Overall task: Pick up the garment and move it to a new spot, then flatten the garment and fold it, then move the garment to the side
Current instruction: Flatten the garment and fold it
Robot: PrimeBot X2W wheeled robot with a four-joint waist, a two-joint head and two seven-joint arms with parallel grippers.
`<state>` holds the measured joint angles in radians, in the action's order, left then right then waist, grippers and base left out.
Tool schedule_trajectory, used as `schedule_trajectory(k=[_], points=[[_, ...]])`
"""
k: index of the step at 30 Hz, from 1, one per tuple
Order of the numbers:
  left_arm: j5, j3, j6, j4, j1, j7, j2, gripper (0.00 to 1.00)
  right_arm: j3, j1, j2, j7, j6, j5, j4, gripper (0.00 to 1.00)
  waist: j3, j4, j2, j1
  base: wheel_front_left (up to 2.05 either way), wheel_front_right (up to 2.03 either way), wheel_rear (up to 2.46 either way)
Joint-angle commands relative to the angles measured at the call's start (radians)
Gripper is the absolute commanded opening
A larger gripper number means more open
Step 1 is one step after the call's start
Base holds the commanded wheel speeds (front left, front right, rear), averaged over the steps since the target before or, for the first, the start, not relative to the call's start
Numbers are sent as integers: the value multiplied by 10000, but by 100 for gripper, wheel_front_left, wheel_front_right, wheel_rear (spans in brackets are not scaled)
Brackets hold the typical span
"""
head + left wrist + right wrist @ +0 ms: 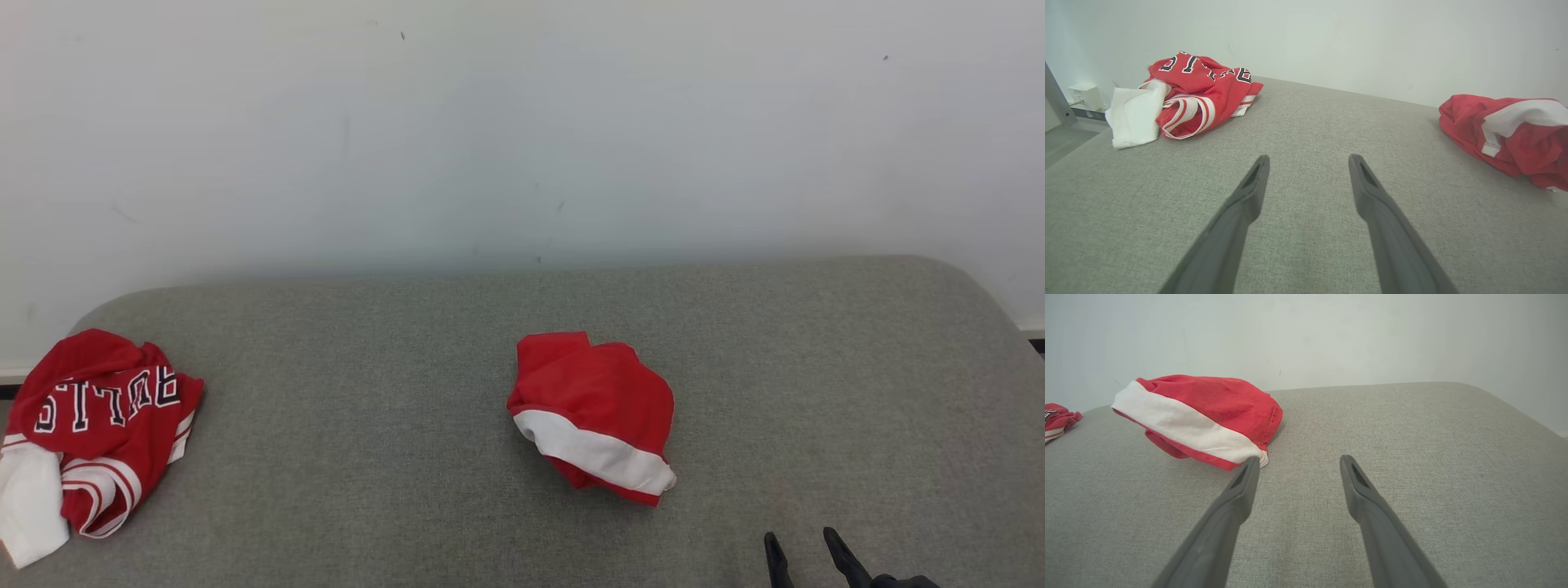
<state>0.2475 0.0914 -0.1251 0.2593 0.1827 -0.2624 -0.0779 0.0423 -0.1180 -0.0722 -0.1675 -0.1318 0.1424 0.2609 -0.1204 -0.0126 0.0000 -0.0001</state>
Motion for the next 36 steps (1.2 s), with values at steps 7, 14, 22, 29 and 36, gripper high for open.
schedule_trajectory(k=[7,14,22,29,36], points=[[-13,-62,-53,62,-27,-37,55,100,32,94,-41,-29,21,123,34,100,30,-58,0,1,0,0,0],[0,-129,-60,95,-36,-37,72,100,96,105,-86,-39,21,166,35,100,58,-116,0,1,0,0,0],[120,-241,-50,105,-124,-37,113,100,181,153,-106,2,22,181,8,100,104,-257,0,1,0,0,0],[581,-746,-51,562,-1062,-35,12,100,401,280,-205,92,22,220,-63,100,225,-740,0,1,0,0,0],[1720,-1153,-50,1851,-3149,1177,-214,100,606,435,-294,193,22,281,-141,100,570,-1594,0,1,0,0,0]])
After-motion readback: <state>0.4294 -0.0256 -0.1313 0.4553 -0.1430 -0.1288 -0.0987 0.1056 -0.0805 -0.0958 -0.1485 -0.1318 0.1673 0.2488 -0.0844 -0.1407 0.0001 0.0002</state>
